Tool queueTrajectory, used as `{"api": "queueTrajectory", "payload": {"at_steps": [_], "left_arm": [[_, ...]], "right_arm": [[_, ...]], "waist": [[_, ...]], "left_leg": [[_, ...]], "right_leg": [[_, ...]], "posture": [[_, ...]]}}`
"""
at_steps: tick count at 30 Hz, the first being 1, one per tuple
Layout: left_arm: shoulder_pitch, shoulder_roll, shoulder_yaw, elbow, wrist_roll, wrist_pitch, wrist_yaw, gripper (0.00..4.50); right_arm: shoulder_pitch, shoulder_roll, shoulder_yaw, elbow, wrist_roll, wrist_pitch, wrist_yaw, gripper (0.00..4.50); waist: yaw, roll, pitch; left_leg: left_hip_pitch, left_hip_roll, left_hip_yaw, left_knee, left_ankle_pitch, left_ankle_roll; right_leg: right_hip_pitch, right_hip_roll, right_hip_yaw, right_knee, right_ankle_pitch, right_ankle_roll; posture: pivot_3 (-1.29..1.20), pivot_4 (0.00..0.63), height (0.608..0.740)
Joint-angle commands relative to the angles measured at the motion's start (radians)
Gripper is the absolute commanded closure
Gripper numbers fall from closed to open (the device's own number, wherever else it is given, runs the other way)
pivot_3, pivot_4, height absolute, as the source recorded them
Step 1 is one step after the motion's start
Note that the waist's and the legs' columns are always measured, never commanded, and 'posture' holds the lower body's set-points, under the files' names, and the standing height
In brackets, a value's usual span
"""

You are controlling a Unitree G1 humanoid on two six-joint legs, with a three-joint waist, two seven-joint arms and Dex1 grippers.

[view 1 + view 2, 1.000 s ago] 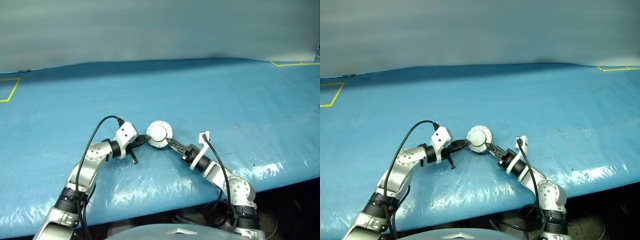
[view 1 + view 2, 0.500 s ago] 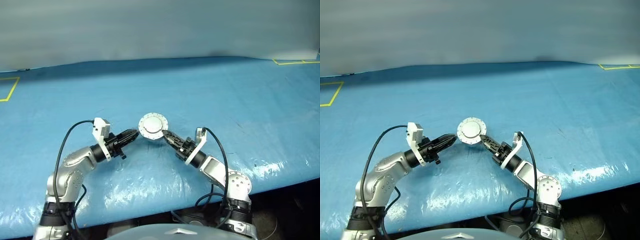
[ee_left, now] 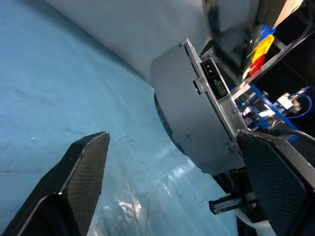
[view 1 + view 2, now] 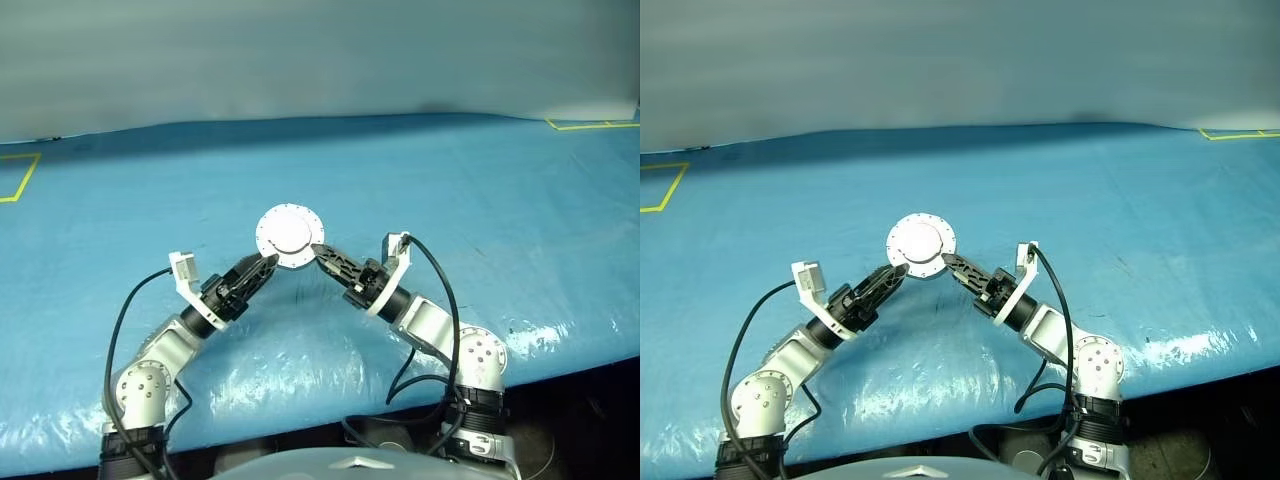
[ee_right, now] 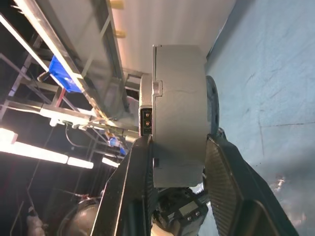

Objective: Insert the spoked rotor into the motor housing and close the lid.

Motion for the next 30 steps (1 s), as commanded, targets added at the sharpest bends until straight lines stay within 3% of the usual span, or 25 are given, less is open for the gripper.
{"api": "queueTrajectory", "payload": {"at_steps": [1,8,15,18,21,30], "left_arm": [[-0.022,-0.018,-0.028,-0.057,-0.038,0.001,0.000,0.06],[-0.064,-0.056,-0.037,-0.021,-0.079,0.009,0.006,0.06],[-0.101,-0.128,-0.004,0.048,-0.097,-0.005,0.115,0.06],[-0.099,-0.143,0.002,0.047,-0.120,0.006,0.128,0.62],[-0.096,-0.138,-0.012,0.048,-0.095,0.017,0.167,1.52],[-0.073,-0.095,-0.052,0.037,-0.056,0.016,0.201,1.61]], "right_arm": [[-0.021,-0.007,0.037,-0.055,0.063,0.010,0.012,3.36],[-0.012,-0.026,0.059,-0.056,0.070,-0.007,-0.012,3.36],[-0.012,-0.038,0.064,-0.050,0.070,-0.032,-0.031,3.36],[-0.010,-0.042,0.067,-0.051,0.067,-0.041,-0.038,3.36],[-0.009,-0.042,0.067,-0.046,0.065,-0.053,-0.045,3.36],[-0.008,-0.021,0.077,-0.049,-0.007,-0.121,-0.091,3.36]], "waist": [[0.000,0.000,0.000],[0.000,0.000,0.000],[0.000,-0.001,0.001],[-0.001,-0.001,0.001],[0.000,-0.003,0.002],[0.000,-0.004,0.002]], "left_leg": [[0.000,0.000,0.000,0.000,0.000,0.000],[0.000,0.000,0.000,0.000,0.000,0.000],[0.000,0.000,0.000,0.001,0.000,0.000],[0.000,0.000,0.000,0.000,0.000,0.000],[0.000,0.000,0.000,0.000,0.000,0.000],[0.000,0.000,0.000,0.000,0.000,0.000]], "right_leg": [[0.000,0.000,0.000,0.000,0.000,0.000],[0.000,0.000,0.000,0.000,0.000,0.000],[0.000,0.000,0.000,0.000,0.000,0.000],[0.000,0.000,0.001,0.000,0.000,0.000],[0.000,0.001,0.000,0.000,0.000,0.000],[0.000,0.000,0.000,0.000,0.000,0.000]], "posture": [[0.00,0.150,0.740],[0.00,0.150,0.740],[0.00,0.150,0.740],[0.00,0.150,0.740],[0.00,0.150,0.740],[0.00,0.150,0.740]]}}
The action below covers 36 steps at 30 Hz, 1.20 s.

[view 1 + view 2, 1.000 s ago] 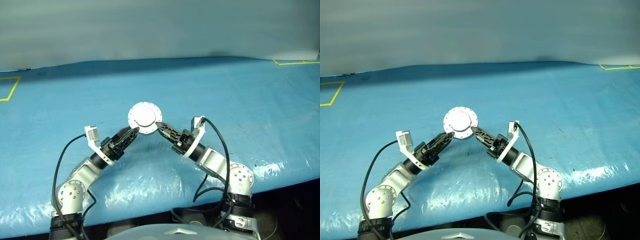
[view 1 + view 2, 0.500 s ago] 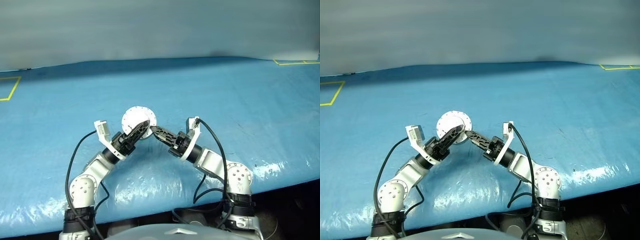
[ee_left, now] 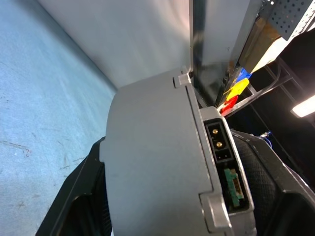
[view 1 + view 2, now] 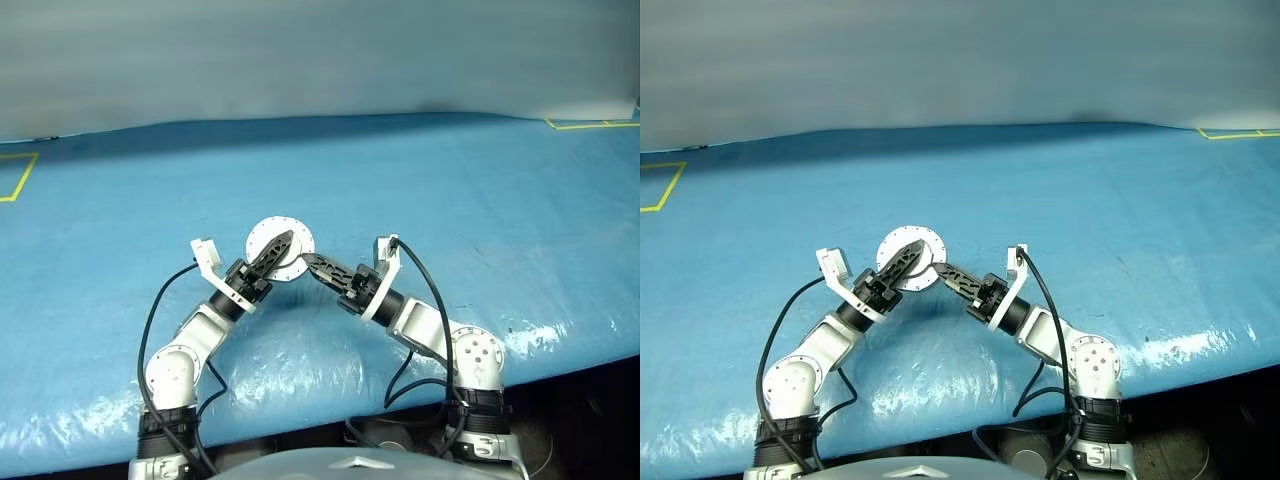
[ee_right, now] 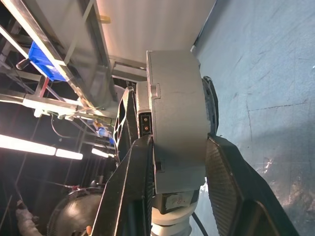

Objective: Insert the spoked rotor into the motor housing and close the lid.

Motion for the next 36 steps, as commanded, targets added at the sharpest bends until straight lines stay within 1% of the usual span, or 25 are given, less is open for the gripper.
{"api": "queueTrajectory", "payload": {"at_steps": [1,4,6,8,11,12,13,18,22,25,28,30,32,34,36], "left_arm": [[0.008,0.032,-0.038,-0.033,0.055,0.008,0.010,1.61],[0.009,0.023,-0.028,-0.033,0.024,0.001,-0.006,1.61],[-0.004,0.028,-0.030,-0.019,0.054,0.001,0.040,1.61],[-0.020,0.026,-0.016,-0.003,0.062,-0.022,0.052,1.61],[-0.058,0.008,0.031,0.028,0.073,-0.075,0.079,1.61],[-0.075,-0.003,0.056,0.044,0.075,-0.098,0.099,1.61],[-0.094,-0.005,0.081,0.065,0.062,-0.099,0.111,1.61],[-0.172,0.016,0.167,0.134,0.100,-0.169,0.144,1.61],[-0.212,0.044,0.214,0.177,0.132,-0.213,0.161,1.61],[-0.234,0.055,0.243,0.205,0.176,-0.259,0.196,1.61],[-0.255,0.061,0.272,0.247,0.201,-0.283,0.237,1.61],[-0.261,0.067,0.270,0.274,0.230,-0.292,0.244,1.61],[-0.262,0.078,0.250,0.302,0.287,-0.302,0.267,1.61],[-0.249,0.076,0.231,0.295,0.300,-0.305,0.236,1.61],[-0.236,0.066,0.228,0.282,0.295,-0.303,0.213,1.21]], "right_arm": [[-0.022,0.027,0.003,-0.053,-0.038,-0.073,-0.026,3.36],[-0.021,0.040,0.008,-0.061,-0.105,-0.119,-0.035,3.36],[-0.021,0.055,0.008,-0.055,-0.153,-0.156,-0.051,3.36],[-0.018,0.072,0.002,-0.047,-0.177,-0.189,-0.040,2.60],[-0.026,0.065,0.001,-0.031,-0.143,-0.148,-0.039,1.64],[-0.028,0.060,0.005,-0.035,-0.147,-0.144,-0.037,1.24],[-0.029,0.058,0.007,-0.039,-0.148,-0.144,-0.027,1.01],[-0.035,0.045,0.001,-0.043,-0.161,-0.155,-0.023,1.01],[-0.032,0.036,-0.002,-0.044,-0.178,-0.169,-0.025,1.01],[-0.028,0.041,-0.006,-0.038,-0.173,-0.166,-0.033,1.01],[-0.024,0.034,0.009,-0.051,-0.204,-0.177,-0.019,1.01],[-0.022,0.035,0.013,-0.053,-0.214,-0.179,-0.019,1.01],[-0.020,0.033,0.018,-0.051,-0.224,-0.179,-0.013,1.01],[-0.013,0.024,0.032,-0.059,-0.251,-0.186,0.005,1.01],[-0.008,0.019,0.040,-0.062,-0.262,-0.181,0.007,0.98]], "waist": [[0.000,0.000,0.000],[0.000,0.000,0.000],[0.000,0.000,0.000],[0.002,0.000,0.000],[0.001,-0.001,0.001],[0.000,-0.002,0.001],[0.000,-0.003,0.002],[0.000,-0.005,0.003],[0.001,-0.005,0.003],[0.001,-0.005,0.003],[0.002,-0.005,0.003],[0.001,-0.005,0.003],[0.001,-0.005,0.003],[0.002,-0.005,0.003],[0.002,-0.005,0.003]], "left_leg": [[0.000,0.000,0.000,0.000,0.000,0.000],[0.000,0.000,0.000,0.000,0.000,0.000],[0.000,0.000,0.000,0.000,0.000,0.000],[0.000,0.000,0.000,0.000,0.000,0.000],[0.000,-0.001,0.000,0.000,0.000,0.000],[0.000,-0.001,0.000,0.000,0.000,0.000],[0.000,-0.001,0.000,0.000,0.000,0.000],[0.000,0.000,-0.001,0.000,0.000,0.000],[-0.001,0.000,0.000,0.000,0.000,0.000],[-0.001,0.000,0.000,0.000,0.000,0.000],[-0.003,0.000,-0.001,0.000,0.000,0.000],[-0.004,0.000,-0.002,0.001,0.000,-0.001],[-0.005,0.000,-0.002,0.001,0.002,-0.003],[-0.006,0.000,-0.002,0.001,0.002,-0.004],[-0.008,0.000,-0.003,0.001,0.003,-0.004]], "right_leg": [[0.000,0.000,0.000,0.000,0.000,0.000],[0.000,0.000,0.000,0.000,0.000,0.000],[0.000,0.000,0.000,0.000,0.000,0.000],[0.000,0.000,0.000,0.000,0.000,0.000],[0.000,0.000,0.001,0.000,0.000,0.001],[0.000,0.000,0.001,0.000,0.000,0.001],[0.000,0.000,0.001,0.000,0.000,0.001],[0.000,0.001,0.000,0.001,0.000,0.000],[0.000,0.001,0.001,-0.001,0.000,0.000],[0.000,0.000,0.000,-0.002,0.001,0.001],[0.000,0.000,-0.001,-0.003,0.001,0.001],[-0.001,0.000,-0.002,-0.003,0.001,0.001],[-0.001,0.000,-0.003,-0.004,0.001,0.001],[-0.001,0.000,-0.004,-0.005,0.001,0.002],[-0.001,0.000,-0.005,-0.006,0.002,0.003]], "posture": [[0.00,0.150,0.740],[0.00,0.150,0.740],[0.00,0.150,0.740],[0.00,0.150,0.740],[0.00,0.150,0.740],[0.00,0.150,0.740],[0.00,0.150,0.740],[0.00,0.150,0.740],[0.00,0.150,0.740],[0.00,0.150,0.740],[0.00,0.150,0.740],[0.00,0.150,0.740],[0.00,0.150,0.740],[0.00,0.150,0.740],[0.00,0.150,0.740]]}}
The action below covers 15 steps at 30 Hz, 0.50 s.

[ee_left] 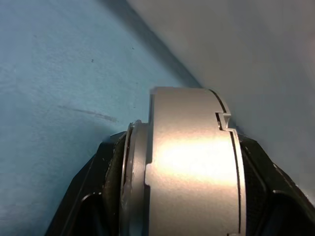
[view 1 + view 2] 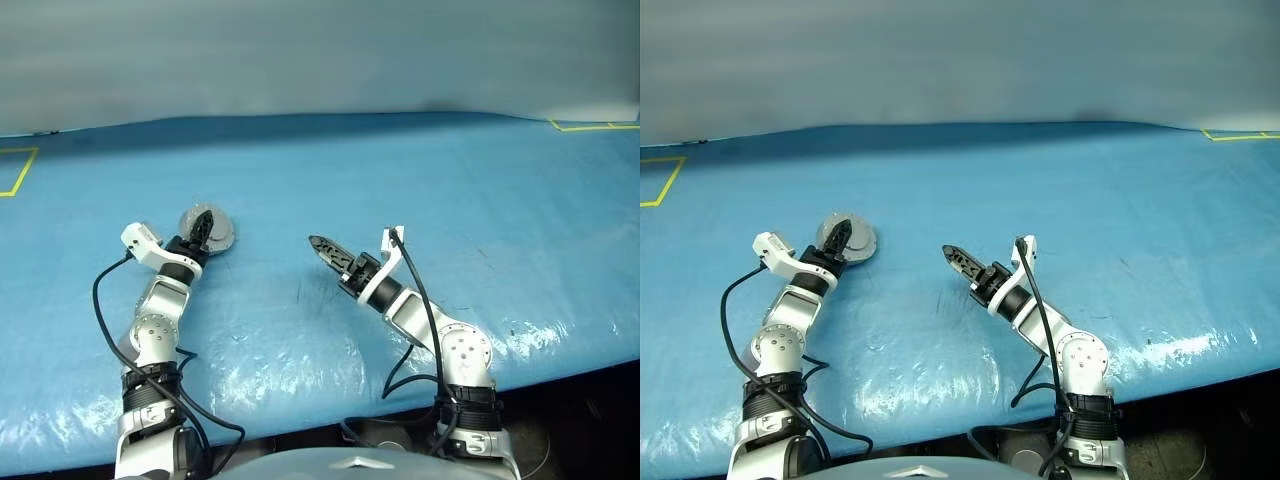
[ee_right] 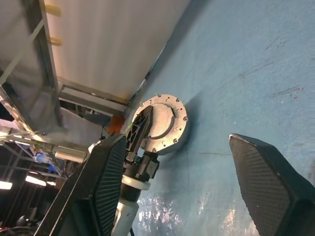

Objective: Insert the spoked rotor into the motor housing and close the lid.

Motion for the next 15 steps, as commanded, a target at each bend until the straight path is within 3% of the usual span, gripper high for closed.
{"api": "queueTrajectory", "payload": {"at_steps": [1,4,10,15], "left_arm": [[0.000,-0.002,-0.015,-0.049,-0.004,-0.013,-0.042,0.99],[-0.002,0.016,0.011,-0.024,0.034,-0.012,0.040,0.03],[0.011,0.108,0.105,0.036,0.084,-0.047,0.111,0.03],[0.032,0.198,0.162,0.026,0.079,-0.061,0.065,0.03]], "right_arm": [[0.009,-0.005,0.016,-0.042,-0.018,-0.011,0.027,0.98],[0.011,-0.002,0.015,-0.042,-0.023,-0.012,0.030,0.98],[0.010,-0.001,0.023,-0.023,-0.044,-0.012,0.046,0.98],[0.010,-0.010,0.036,-0.034,-0.083,-0.023,0.071,0.98]], "waist": [[0.000,0.000,0.000],[-0.001,0.000,0.000],[-0.003,0.000,0.000],[-0.001,0.000,0.000]], "left_leg": [[0.000,0.000,0.000,0.000,0.000,0.000],[0.000,0.000,0.000,0.000,0.000,0.000],[0.000,0.001,0.000,0.001,0.000,0.000],[0.000,0.000,0.000,0.001,0.000,0.000]], "right_leg": [[0.000,0.000,0.000,0.000,0.000,0.000],[0.000,0.000,0.000,-0.001,0.001,0.001],[0.000,0.000,0.000,0.000,0.001,0.001],[0.000,0.000,0.000,0.000,0.001,0.001]], "posture": [[0.00,0.150,0.740],[0.00,0.150,0.740],[0.00,0.150,0.740],[0.00,0.150,0.740]]}}
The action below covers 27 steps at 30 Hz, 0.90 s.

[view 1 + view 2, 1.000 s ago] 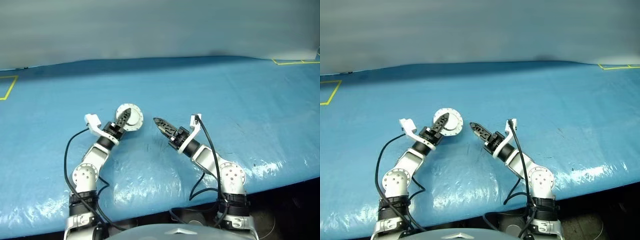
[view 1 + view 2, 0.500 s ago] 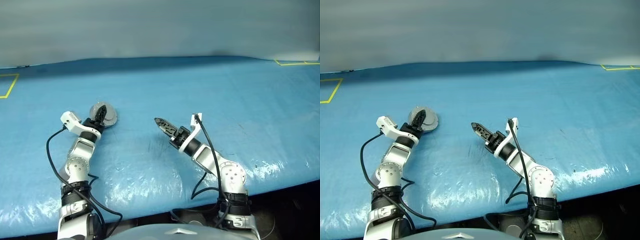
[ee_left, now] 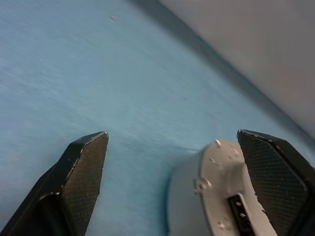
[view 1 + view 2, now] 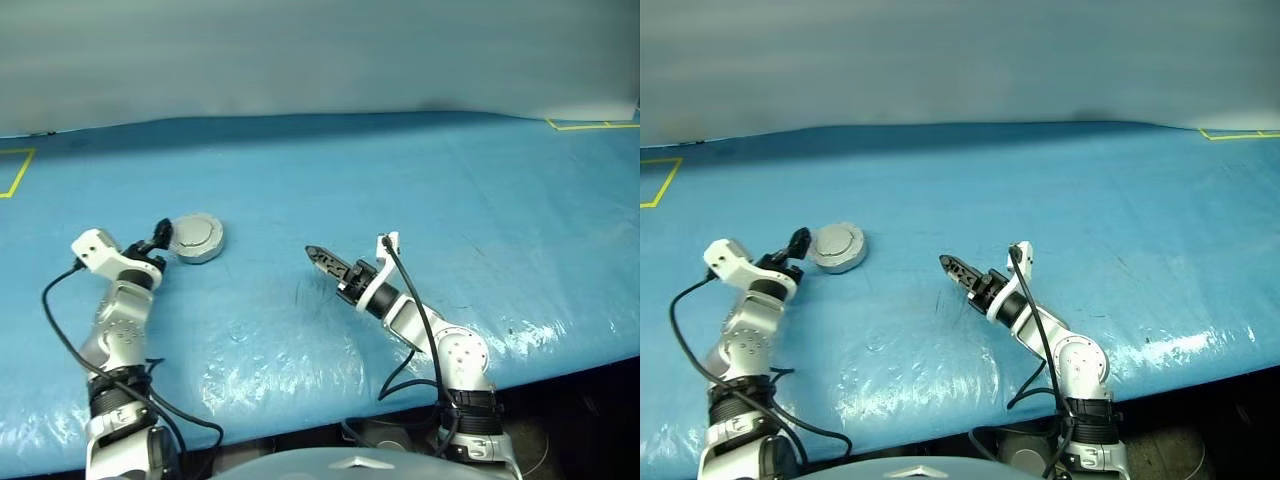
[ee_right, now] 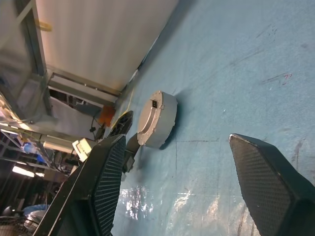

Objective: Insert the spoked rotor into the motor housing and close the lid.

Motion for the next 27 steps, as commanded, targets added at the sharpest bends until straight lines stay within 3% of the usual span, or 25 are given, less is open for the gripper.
{"api": "queueTrajectory", "payload": {"at_steps": [1,3,5,8,10,15,20,27], "left_arm": [[0.016,0.033,0.024,-0.052,-0.008,-0.022,-0.049,0.03],[0.047,0.047,0.003,-0.129,0.008,-0.041,-0.085,0.03],[0.088,0.062,-0.073,-0.211,0.121,-0.124,-0.115,0.03],[0.119,0.023,-0.165,-0.349,0.242,-0.216,-0.074,0.03],[0.148,-0.004,-0.235,-0.421,0.327,-0.230,-0.031,0.03],[0.243,-0.083,-0.421,-0.520,0.569,-0.240,0.085,0.03],[0.388,-0.242,-0.463,-0.609,0.520,-0.186,0.151,0.03],[0.505,-0.244,-0.456,-0.646,0.546,-0.159,0.138,0.03]], "right_arm": [[-0.005,-0.005,0.007,-0.040,-0.020,-0.028,0.030,0.98],[0.003,-0.044,0.052,-0.093,-0.170,-0.150,0.060,0.98],[0.005,-0.097,0.123,-0.129,-0.373,-0.289,0.050,0.98],[-0.013,-0.150,0.204,-0.122,-0.731,-0.492,-0.120,0.98],[-0.023,-0.151,0.209,-0.114,-0.874,-0.519,-0.240,0.98],[0.052,-0.169,0.245,-0.177,-1.001,-0.557,-0.244,0.98],[0.202,-0.212,0.286,-0.249,-1.160,-0.627,-0.264,0.98],[0.335,-0.142,0.239,-0.267,-1.163,-0.618,-0.277,0.98]], "waist": [[0.003,0.000,0.000],[0.003,0.000,0.000],[0.004,0.000,0.000],[0.006,-0.001,0.000],[0.004,-0.001,-0.001],[0.000,0.000,-0.001],[0.002,0.000,-0.001],[0.002,0.000,-0.001]], "left_leg": [[0.000,0.000,0.000,0.000,0.000,0.000],[0.000,-0.001,0.000,0.000,0.000,0.000],[-0.001,-0.001,0.000,0.001,0.000,0.000],[-0.001,-0.003,0.000,0.002,0.000,0.000],[-0.001,-0.002,0.001,0.002,0.001,-0.001],[0.001,-0.001,0.002,0.002,0.002,-0.003],[0.000,0.000,0.001,0.001,0.002,-0.003],[0.001,0.001,0.000,0.002,0.000,0.001]], "right_leg": [[0.000,0.000,0.000,0.000,0.000,0.000],[0.000,-0.001,0.000,0.000,0.000,0.000],[0.000,-0.002,0.000,-0.001,0.001,0.001],[0.000,-0.002,0.001,-0.001,0.001,0.002],[0.000,-0.002,0.001,0.000,0.001,0.002],[0.000,0.000,0.002,0.000,0.002,0.001],[0.000,0.000,0.001,0.000,0.001,0.000],[-0.001,0.001,0.001,0.003,-0.005,-0.003]], "posture": [[0.00,0.150,0.740],[0.00,0.150,0.740],[0.00,0.150,0.740],[0.00,0.150,0.740],[0.00,0.150,0.740],[0.00,0.150,0.740],[0.00,0.150,0.740],[0.00,0.150,0.740]]}}
